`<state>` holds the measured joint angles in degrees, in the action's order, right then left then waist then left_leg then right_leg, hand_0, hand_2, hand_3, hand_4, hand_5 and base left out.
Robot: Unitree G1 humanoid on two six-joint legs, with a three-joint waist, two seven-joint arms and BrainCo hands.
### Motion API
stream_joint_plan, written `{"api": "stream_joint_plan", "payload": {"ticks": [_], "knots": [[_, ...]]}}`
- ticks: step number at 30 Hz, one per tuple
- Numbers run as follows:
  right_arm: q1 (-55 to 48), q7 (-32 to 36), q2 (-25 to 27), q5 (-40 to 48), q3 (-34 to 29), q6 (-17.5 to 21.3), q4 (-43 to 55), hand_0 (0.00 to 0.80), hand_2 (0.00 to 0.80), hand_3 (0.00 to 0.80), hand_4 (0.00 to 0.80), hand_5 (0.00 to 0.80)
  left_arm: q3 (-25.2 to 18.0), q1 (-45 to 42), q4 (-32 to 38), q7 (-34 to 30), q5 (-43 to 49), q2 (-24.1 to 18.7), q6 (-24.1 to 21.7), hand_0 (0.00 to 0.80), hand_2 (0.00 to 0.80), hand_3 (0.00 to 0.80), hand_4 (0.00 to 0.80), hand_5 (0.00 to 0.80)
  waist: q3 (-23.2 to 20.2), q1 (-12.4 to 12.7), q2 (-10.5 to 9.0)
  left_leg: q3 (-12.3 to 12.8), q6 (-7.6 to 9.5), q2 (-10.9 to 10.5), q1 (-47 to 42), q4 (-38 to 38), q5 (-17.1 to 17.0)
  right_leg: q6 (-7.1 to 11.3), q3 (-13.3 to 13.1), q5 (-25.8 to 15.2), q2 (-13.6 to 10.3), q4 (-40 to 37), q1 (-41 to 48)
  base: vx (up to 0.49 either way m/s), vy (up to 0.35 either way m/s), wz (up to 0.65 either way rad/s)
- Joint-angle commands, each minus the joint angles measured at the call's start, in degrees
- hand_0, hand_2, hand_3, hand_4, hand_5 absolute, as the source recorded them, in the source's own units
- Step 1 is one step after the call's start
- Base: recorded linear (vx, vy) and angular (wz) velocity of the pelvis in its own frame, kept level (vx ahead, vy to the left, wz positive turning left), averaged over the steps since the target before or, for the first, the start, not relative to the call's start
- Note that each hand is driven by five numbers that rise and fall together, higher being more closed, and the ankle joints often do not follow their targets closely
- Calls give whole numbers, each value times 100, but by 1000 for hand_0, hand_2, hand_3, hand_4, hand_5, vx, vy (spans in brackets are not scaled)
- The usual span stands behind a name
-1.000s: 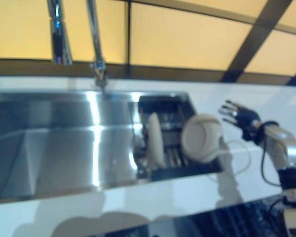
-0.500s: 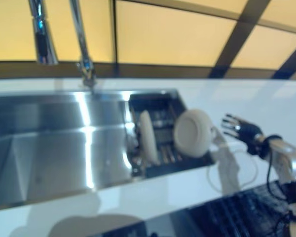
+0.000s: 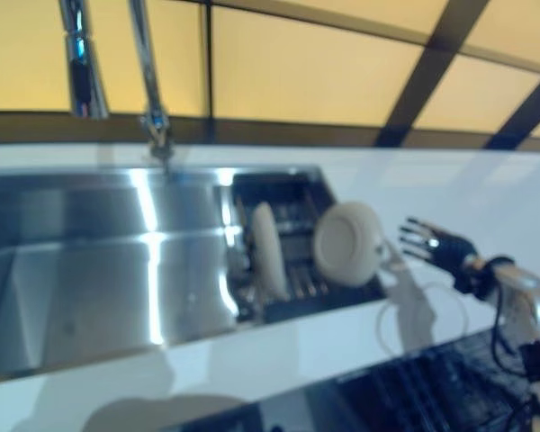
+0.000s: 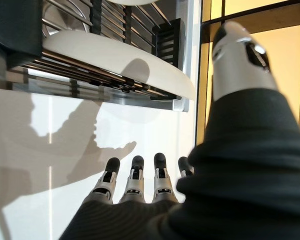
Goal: Take plates into dishwasher
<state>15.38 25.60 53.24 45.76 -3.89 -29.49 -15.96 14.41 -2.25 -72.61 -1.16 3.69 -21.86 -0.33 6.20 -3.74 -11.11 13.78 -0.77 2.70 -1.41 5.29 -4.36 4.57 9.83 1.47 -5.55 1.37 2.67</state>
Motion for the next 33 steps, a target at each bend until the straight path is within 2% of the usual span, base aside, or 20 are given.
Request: {"api": "stream_joint_plan", "payload": {"ticks": [1, 22, 33], "knots": [[133, 49, 211, 230, -128, 186, 334, 0, 0, 0, 0, 0, -155, 572, -124, 186, 139, -207, -373, 0, 0, 0, 0, 0, -248, 65, 53, -3, 36, 101, -293, -29, 430, 515, -39, -681, -351, 416, -206, 14, -10, -6], [137, -29, 47, 36, 117, 18, 657, 0, 0, 0, 0, 0, -37, 593, 50, 89, 50, -250, -316, 0, 0, 0, 0, 0, -150, 92, 150, -25, 65, 77, -308, -29, 437, 548, -21, -669, -386, 494, -252, 1, 0, 0], [216, -166, -58, 114, 274, -53, 764, 0, 0, 0, 0, 0, -6, 606, 40, 143, 87, -225, -310, 0, 0, 0, 0, 0, -119, 128, 109, -40, 74, 83, -309, -29, 437, 554, 5, -690, -384, 519, -268, 0, 0, 0]]}}
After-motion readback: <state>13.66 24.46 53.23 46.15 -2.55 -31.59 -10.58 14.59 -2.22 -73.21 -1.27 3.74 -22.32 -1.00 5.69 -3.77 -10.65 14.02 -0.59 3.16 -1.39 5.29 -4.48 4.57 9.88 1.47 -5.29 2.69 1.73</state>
